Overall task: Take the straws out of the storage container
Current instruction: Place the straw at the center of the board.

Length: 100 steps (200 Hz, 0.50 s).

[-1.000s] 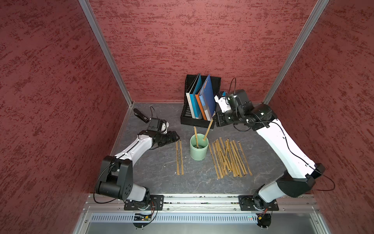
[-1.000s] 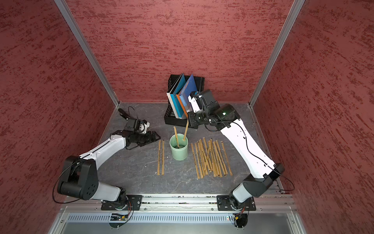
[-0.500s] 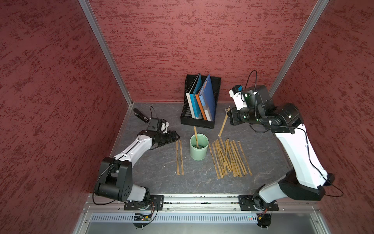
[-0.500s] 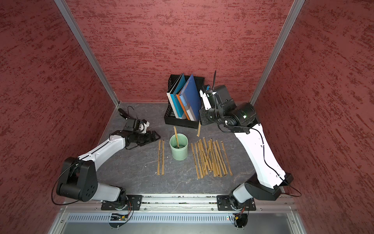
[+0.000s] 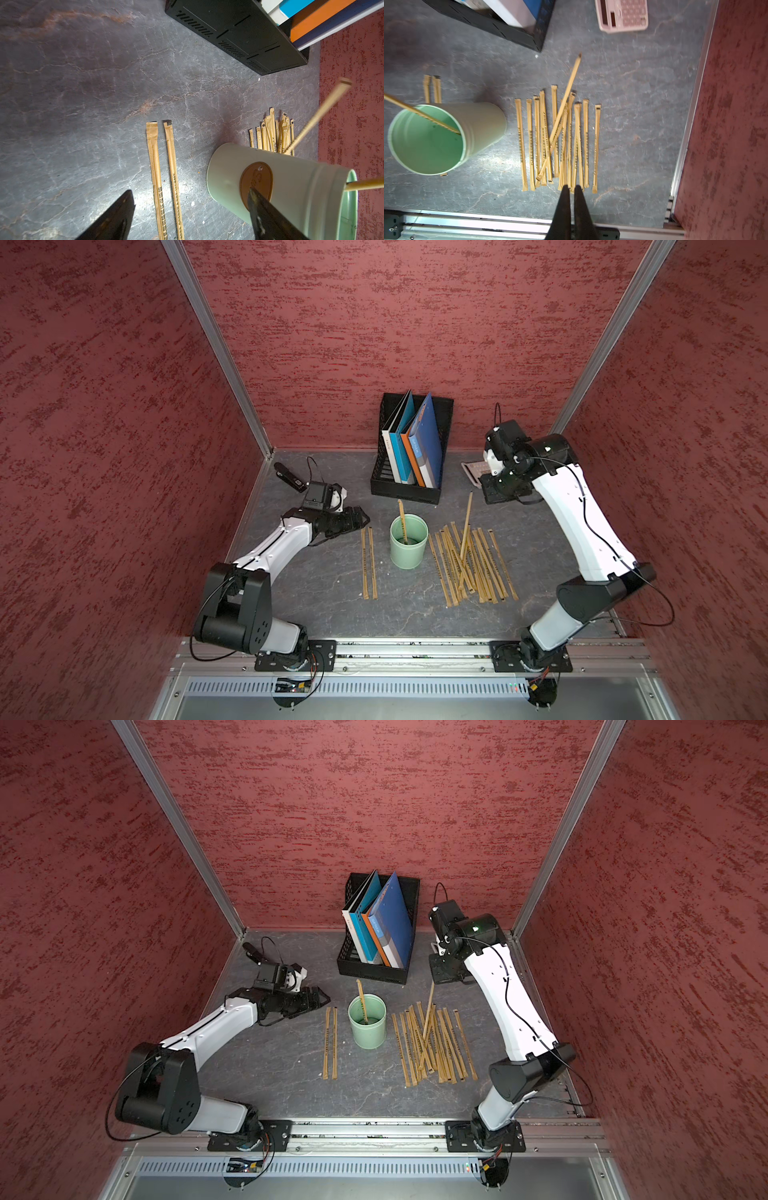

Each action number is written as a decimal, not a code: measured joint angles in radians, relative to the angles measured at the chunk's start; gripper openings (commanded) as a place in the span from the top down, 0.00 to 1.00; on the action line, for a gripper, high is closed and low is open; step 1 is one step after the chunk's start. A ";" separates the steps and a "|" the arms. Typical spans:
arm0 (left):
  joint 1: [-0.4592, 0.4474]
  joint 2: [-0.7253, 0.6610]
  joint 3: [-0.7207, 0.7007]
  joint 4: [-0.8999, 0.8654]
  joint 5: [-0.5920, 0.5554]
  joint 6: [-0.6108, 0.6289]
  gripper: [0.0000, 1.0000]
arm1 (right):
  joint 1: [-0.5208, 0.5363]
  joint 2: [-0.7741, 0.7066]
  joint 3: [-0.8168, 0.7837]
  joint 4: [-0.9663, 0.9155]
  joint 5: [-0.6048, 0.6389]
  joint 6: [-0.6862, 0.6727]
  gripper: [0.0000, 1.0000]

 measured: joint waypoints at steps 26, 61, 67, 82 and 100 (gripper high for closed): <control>0.000 0.008 -0.007 0.009 0.006 0.000 0.15 | -0.033 0.000 -0.085 0.013 -0.021 -0.003 1.00; 0.000 0.018 -0.019 0.019 0.007 0.000 0.14 | -0.039 -0.006 -0.193 0.095 -0.076 -0.005 0.93; 0.000 0.018 -0.021 0.022 0.008 -0.001 0.15 | -0.039 -0.007 -0.218 0.117 -0.096 -0.005 0.90; 0.000 0.019 -0.024 0.030 0.010 -0.004 0.15 | -0.039 -0.005 -0.279 0.175 -0.139 -0.001 0.79; 0.000 0.024 -0.026 0.034 0.010 -0.005 0.14 | -0.039 0.020 -0.335 0.237 -0.173 0.015 0.68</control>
